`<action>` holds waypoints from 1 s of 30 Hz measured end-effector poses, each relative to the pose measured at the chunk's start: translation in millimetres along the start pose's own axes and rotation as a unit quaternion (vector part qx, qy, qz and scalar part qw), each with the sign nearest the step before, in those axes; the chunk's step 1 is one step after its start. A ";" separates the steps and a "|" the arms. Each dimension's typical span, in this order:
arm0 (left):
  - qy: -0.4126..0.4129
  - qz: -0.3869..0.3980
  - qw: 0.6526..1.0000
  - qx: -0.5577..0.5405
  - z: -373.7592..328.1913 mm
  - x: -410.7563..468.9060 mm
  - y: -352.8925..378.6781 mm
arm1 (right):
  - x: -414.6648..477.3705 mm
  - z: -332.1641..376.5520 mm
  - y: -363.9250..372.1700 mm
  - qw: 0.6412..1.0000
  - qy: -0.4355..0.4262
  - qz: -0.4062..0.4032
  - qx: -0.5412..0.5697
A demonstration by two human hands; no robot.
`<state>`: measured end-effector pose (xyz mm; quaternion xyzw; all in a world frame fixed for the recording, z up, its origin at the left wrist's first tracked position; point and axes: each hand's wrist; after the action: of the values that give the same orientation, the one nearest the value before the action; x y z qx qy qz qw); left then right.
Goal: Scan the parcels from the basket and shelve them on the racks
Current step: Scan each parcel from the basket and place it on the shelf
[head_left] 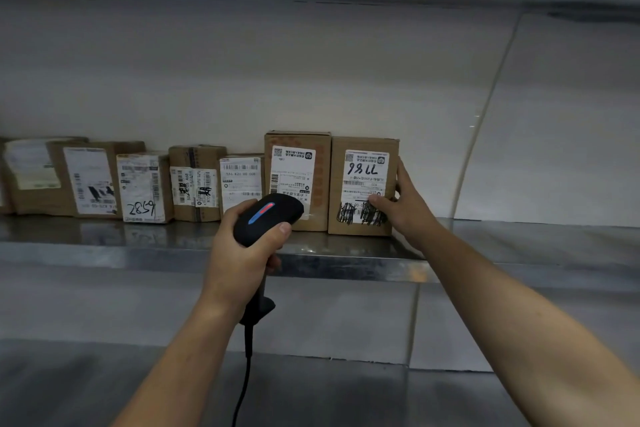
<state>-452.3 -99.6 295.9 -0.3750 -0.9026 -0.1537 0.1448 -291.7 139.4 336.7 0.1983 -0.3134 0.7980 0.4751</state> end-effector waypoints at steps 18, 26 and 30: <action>-0.027 0.126 0.992 -0.013 7.3 -18.4 36.3 | -63.4 27.7 -39.7 0.973 -0.067 -0.111 -0.193; -0.060 0.211 0.976 -0.011 35.1 -51.6 89.1 | -149.8 0.2 -82.7 0.938 -0.076 -0.144 -0.305; -0.085 0.262 0.961 -0.014 53.8 -73.0 125.2 | -202.7 -16.2 -110.7 0.925 -0.031 -0.149 -0.349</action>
<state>-320.4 -41.0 240.6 -0.6122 -0.7795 -0.0902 0.0974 -99.0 61.1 235.0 0.0889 -0.5533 0.5520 0.6175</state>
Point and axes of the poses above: each hand's wrist, its own x-axis towards the middle knuckle, its own y-axis out of the palm, z = x × y, and after that the axes turned 8 degrees about -y, right-handed
